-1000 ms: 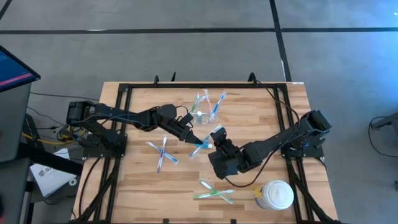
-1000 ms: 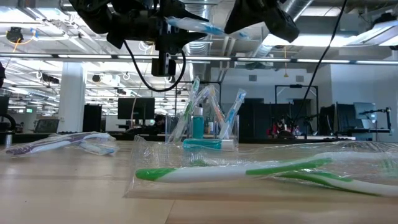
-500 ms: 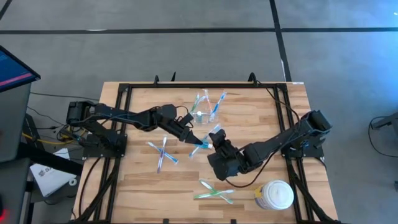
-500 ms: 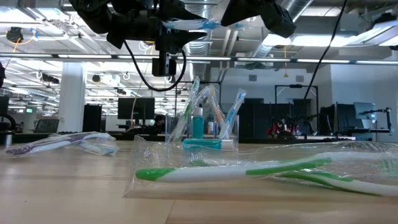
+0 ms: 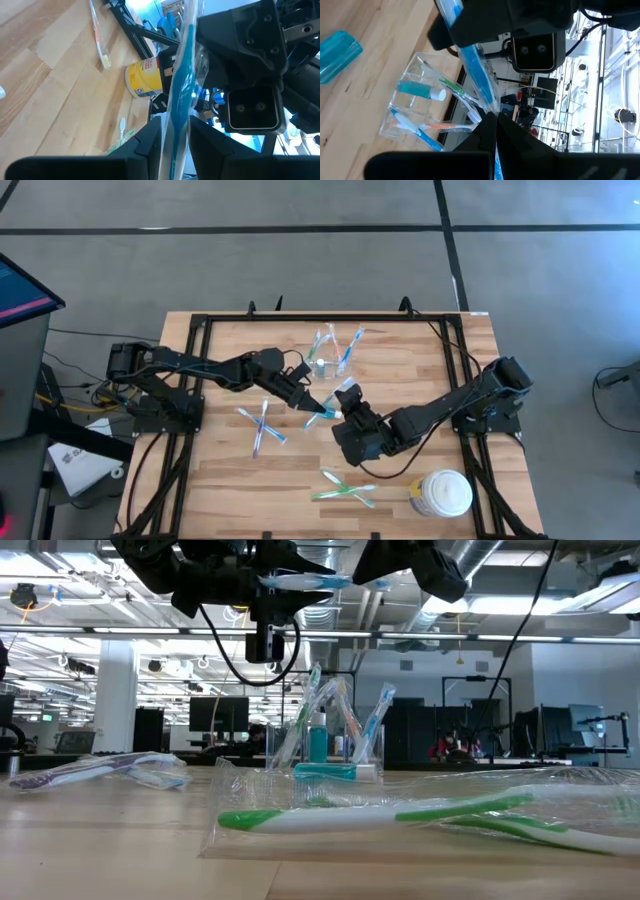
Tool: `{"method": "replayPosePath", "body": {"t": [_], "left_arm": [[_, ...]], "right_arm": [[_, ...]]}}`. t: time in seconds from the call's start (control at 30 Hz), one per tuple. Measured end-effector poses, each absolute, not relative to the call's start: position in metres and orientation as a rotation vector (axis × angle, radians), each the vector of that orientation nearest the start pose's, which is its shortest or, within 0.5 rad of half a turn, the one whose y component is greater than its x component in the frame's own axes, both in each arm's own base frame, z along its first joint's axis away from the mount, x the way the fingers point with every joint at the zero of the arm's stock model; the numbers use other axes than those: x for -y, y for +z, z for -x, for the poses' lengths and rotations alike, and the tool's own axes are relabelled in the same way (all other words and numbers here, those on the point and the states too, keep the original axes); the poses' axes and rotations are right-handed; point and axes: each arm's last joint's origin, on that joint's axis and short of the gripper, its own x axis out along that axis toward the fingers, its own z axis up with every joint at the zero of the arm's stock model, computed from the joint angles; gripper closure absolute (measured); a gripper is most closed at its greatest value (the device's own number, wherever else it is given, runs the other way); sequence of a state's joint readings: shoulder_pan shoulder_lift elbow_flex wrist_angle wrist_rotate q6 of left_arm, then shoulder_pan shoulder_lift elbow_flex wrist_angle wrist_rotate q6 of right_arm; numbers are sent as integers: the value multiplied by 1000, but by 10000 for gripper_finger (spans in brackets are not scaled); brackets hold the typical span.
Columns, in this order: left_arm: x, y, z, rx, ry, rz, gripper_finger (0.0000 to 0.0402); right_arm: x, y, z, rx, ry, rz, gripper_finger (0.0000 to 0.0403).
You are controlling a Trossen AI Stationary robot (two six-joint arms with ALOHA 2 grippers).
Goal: Pick & Place toothbrushing station
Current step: Put the right blue toothbrush into the transparent organizer
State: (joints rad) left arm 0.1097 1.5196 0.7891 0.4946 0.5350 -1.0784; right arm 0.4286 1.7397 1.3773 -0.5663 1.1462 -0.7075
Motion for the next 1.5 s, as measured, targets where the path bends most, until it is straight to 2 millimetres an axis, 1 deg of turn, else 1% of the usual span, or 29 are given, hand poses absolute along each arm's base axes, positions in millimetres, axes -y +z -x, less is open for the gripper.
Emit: {"method": "replayPosePath", "body": {"t": [0.2, 0.43, 0.67, 0.8, 1.03, 1.1, 1.17, 1.37, 1.5], "left_arm": [[-20, 227, -319, -435, -263, 1132, 318], [-20, 227, -319, -431, -274, 1108, 362], [-18, 227, -319, -443, -282, 1106, 353], [-16, 227, -319, -441, -289, 1088, 363], [-16, 226, -319, -442, -291, 1081, 363], [-16, 226, -319, -443, -292, 1081, 363], [-16, 226, -319, -442, -291, 1080, 363], [-16, 226, -319, -441, -291, 1079, 363], [-16, 226, -319, -437, -296, 1055, 363]], "right_arm": [[-127, 269, -341, -907, -416, 1320, 403], [-127, 269, -341, -907, -412, 1319, 403], [-128, 269, -341, -907, -391, 1313, 403], [-128, 269, -340, -907, -389, 1316, 403], [-135, 269, -337, -908, -360, 1356, 401], [-138, 268, -336, -909, -344, 1378, 392], [-141, 268, -334, -904, -335, 1387, 374], [-145, 267, -330, -902, -329, 1380, 296], [-148, 266, -327, -892, -345, 1327, 254]]}}
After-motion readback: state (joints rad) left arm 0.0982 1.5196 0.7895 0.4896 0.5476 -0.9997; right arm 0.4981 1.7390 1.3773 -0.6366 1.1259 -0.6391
